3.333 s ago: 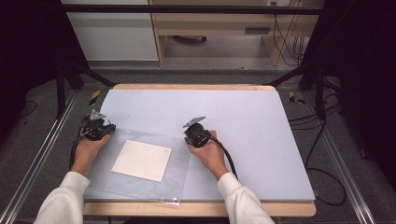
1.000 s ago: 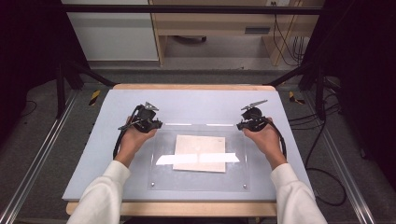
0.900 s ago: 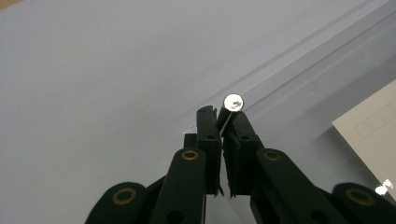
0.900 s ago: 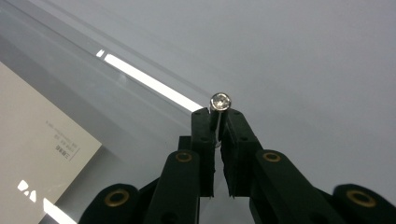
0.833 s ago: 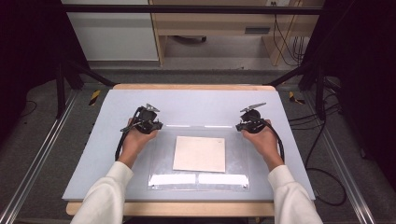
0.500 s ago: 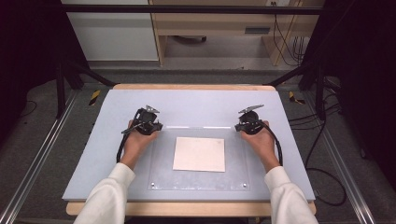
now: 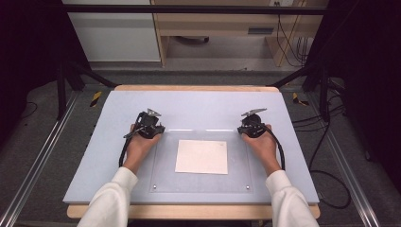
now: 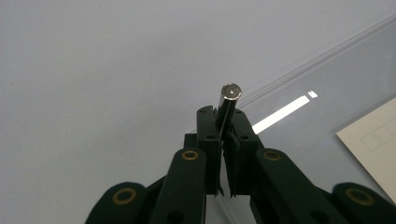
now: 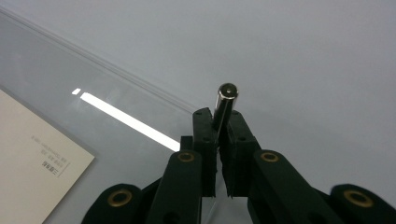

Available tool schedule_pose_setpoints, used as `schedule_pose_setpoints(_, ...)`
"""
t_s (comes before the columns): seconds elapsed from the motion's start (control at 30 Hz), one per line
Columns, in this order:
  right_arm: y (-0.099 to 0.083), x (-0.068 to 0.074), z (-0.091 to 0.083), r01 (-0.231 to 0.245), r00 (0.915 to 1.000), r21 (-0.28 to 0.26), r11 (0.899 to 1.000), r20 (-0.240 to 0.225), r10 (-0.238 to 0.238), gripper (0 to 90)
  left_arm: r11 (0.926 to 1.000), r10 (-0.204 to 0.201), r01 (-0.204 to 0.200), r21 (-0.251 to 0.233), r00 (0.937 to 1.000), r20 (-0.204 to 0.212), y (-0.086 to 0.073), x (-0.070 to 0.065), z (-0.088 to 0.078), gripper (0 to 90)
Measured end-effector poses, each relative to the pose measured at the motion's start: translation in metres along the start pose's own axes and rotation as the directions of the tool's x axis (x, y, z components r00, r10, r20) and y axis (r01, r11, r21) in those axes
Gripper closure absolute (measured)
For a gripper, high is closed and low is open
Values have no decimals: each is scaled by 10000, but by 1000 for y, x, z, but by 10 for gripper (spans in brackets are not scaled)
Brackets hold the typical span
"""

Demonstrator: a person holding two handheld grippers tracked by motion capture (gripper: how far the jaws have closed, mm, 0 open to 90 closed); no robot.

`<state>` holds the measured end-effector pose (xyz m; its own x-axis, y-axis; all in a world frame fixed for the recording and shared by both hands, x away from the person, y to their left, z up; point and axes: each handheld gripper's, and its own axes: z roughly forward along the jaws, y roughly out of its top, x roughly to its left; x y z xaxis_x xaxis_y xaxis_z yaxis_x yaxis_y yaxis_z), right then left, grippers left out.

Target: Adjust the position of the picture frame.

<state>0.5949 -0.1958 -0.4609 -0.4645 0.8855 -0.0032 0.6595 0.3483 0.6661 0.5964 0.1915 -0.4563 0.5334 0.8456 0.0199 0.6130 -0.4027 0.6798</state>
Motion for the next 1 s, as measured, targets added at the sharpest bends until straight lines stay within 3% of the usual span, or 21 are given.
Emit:
schedule_pose_setpoints(0.33,-1,1,0,-172,9998,-88,9998,36,172,843,10000,-48,47,-56,9999,-101,-2,-1,0,845)
schedule_pose_setpoints(0.5,-2,1,-5,-523,9985,-777,9956,115,534,749,9996,-70,61,-278,9995,-319,-3,-4,-1,837)
schedule_pose_setpoints(0.53,-2,2,-8,-388,9991,-1152,9926,121,404,693,9986,82,-109,-509,9986,-526,-2,-6,-4,814)
schedule_pose_setpoints(0.67,-4,5,-13,-223,9995,-1652,9860,185,258,689,9944,96,-185,-1038,9963,-857,-3,-7,-10,639)
schedule_pose_setpoints(0.7,-5,6,-15,-93,9995,-1824,9832,274,145,695,9868,-71,-83,-1618,9955,-940,-5,-7,-14,594)
schedule_pose_setpoints(0.73,-5,7,-16,-89,9995,-1881,9821,266,142,697,9868,-71,-83,-1618,9955,-940,-5,-7,-14,552)
schedule_pose_setpoints(0.77,-5,8,-16,-67,9995,-1913,9815,283,123,713,9790,-238,34,-2040,9950,-974,-7,-6,-16,501)
schedule_pose_setpoints(0.83,-5,10,-17,15,9993,-1918,9814,368,57,741,9761,-324,113,-2172,9950,-941,-7,-6,-16,427)
schedule_pose_setpoints(0.87,-5,10,-17,15,9993,-1918,9814,368,57,741,9718,-478,253,-2345,9947,-907,-9,-6,-16,427)
schedule_pose_setpoints(0.9,-4,12,-17,119,9985,-1885,9820,547,-16,777,9663,-566,362,-2549,9957,-729,-11,-5,-16,358)
schedule_pose_setpoints(1.0,-4,11,-17,-11,9981,-1891,9820,596,126,810,9560,-627,441,-2901,9965,-550,-14,-5,-17,280)
